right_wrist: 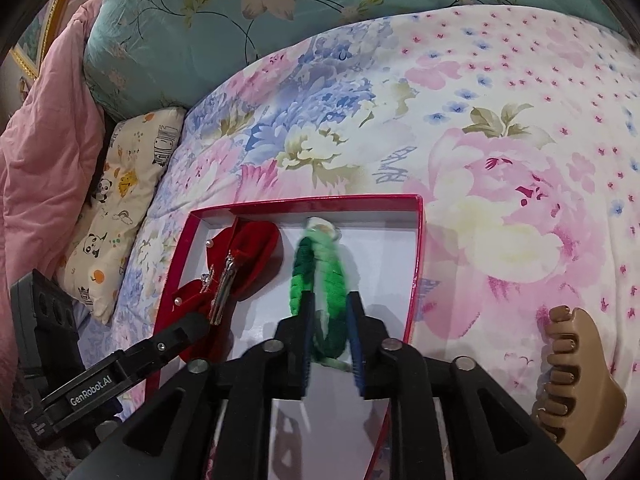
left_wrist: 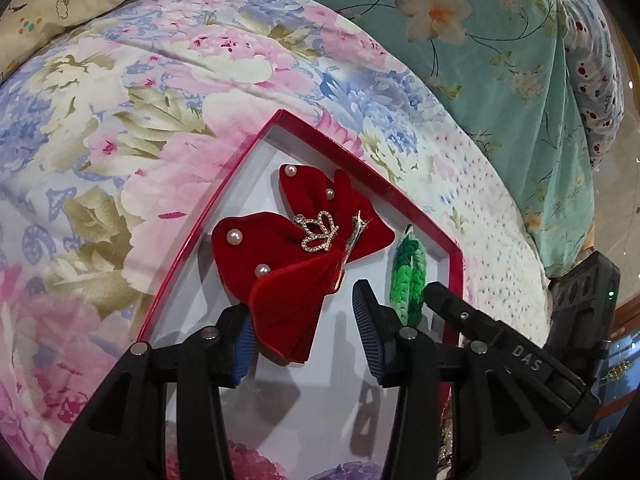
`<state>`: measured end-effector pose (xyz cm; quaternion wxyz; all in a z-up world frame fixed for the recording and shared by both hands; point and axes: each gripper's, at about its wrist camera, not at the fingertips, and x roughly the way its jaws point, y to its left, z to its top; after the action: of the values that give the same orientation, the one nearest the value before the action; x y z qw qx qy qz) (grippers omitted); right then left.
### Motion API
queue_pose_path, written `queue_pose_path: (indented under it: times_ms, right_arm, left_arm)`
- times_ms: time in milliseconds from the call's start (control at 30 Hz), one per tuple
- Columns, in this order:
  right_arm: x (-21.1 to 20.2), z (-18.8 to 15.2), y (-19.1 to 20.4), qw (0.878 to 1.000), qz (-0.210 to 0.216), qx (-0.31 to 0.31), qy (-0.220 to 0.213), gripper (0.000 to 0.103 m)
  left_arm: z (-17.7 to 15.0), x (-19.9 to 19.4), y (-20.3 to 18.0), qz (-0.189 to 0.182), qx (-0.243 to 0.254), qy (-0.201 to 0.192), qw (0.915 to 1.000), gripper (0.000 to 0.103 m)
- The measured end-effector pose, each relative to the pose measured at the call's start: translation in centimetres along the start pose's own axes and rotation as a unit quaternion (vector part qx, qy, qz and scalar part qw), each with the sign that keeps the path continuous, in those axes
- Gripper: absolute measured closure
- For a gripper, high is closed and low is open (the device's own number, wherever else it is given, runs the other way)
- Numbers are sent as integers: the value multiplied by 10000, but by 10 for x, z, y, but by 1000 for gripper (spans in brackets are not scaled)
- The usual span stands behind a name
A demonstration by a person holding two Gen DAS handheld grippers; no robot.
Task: Organize jewelry
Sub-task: 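Carry the bow clip and hair tie into the tray and release both, then grasp the tan claw clip with the left tool while the right tool grasps the purple plush keychain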
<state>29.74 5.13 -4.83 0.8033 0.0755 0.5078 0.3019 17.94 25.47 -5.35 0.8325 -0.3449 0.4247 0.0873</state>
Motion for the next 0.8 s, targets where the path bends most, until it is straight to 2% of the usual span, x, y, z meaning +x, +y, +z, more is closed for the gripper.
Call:
queue_pose_path:
  times_ms: [67,200,267,333,567,800]
  right_arm:
    - [-4,0,-1,10000,21,18,-20,78]
    - [-17,0,-3,9998,159,73,-93,76]
    - [-29,-4,-5,9996,213,115,-165,68]
    - [-40,-8,-9,9993,264,153,-234,64]
    - [-79,-34,-32,9986,275,312,-326,64]
    - [-120,-59,-63,9976,144,483,-471,64]
  left_arm:
    - [0,-1,-1,16,-2,37,10000,52]
    - [-6,-13,-6,77,77,-46,9999,45]
    - [-10,-20,-8,144,112,-100,9998,32]
    - [-14,-26,-10,231,187,-171,9994,28]
    - [-25,-41,-19,277,291,-190,9990,28]
    - [-48,-58,-39,166,390,-155,9990,28]
